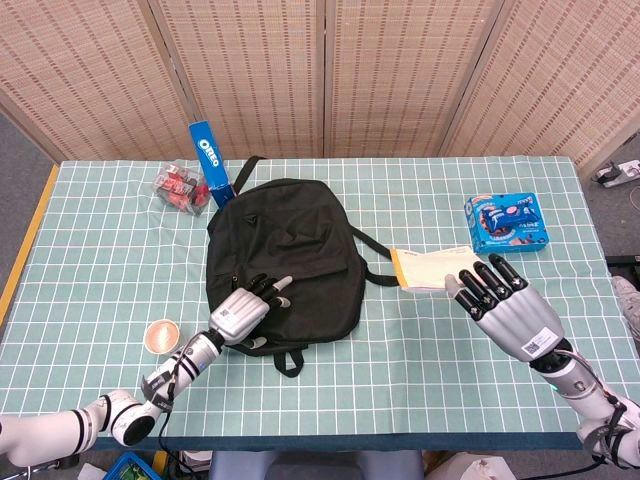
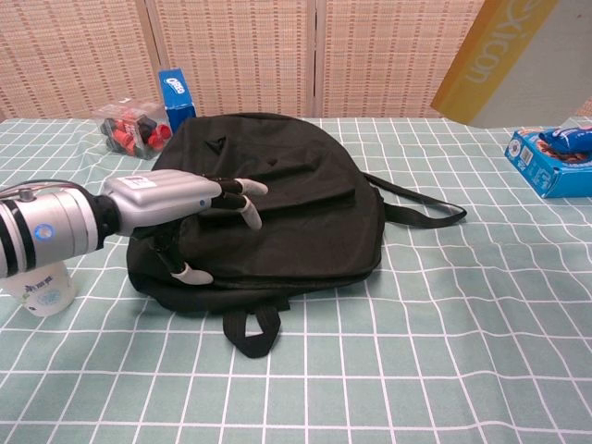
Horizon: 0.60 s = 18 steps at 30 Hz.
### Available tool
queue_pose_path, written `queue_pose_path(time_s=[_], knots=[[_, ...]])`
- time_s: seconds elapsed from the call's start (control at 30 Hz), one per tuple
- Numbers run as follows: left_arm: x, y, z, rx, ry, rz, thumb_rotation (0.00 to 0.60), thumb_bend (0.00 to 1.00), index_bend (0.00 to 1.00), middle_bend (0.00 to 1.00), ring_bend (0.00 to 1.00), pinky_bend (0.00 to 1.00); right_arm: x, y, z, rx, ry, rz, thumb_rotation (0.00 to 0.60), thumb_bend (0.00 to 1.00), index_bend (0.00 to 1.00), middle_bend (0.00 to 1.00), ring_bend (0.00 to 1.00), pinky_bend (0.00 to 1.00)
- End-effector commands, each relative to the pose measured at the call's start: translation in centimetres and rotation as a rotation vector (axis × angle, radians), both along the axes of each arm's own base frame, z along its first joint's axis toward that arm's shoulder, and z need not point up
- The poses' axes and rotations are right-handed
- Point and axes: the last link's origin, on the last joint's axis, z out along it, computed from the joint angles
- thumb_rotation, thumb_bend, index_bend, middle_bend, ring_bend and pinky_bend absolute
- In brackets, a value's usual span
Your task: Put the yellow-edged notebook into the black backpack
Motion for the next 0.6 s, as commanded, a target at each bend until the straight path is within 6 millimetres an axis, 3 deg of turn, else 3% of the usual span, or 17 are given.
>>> queue_pose_path(time_s=[0.03,0.2,0.33,0.6], knots=[[0.1,0.3,-0.5,0.007,0.012,0.008,0.6,0.23,0.29,0.01,0.06,0.01,-0.1,0.1,-0.1,0.005,-0.004,-0.002,0.6,0.51,0.86,0.64,0.51,0.48],[0.3,0.7,-0.8,0.016,0.025,0.018,0.6,0.23,0.3,0.01,0.07,0.02,-0.2,0.2,-0.2,0.013,-0.014,-0.004,0.6,0.51,0.86,0.64,0.51,0.48],[0.5,1.1,-1.2,0.035,0.015,0.028,0.6,0.25,0.4,0.07,0.12,0.05,-0.3,0.2,-0.3,0.016,-0.021,-0.011,0.6,0.51,0.86,0.64,0.51,0.48],[0.8,1.7,-1.1,0.092,-0.066,0.029,0.6,0.6,0.69,0.25,0.25,0.13,0.0,0.3,-0.2,0.023,-0.043,0.002,0.6,0.51,0.86,0.64,0.51,0.48]])
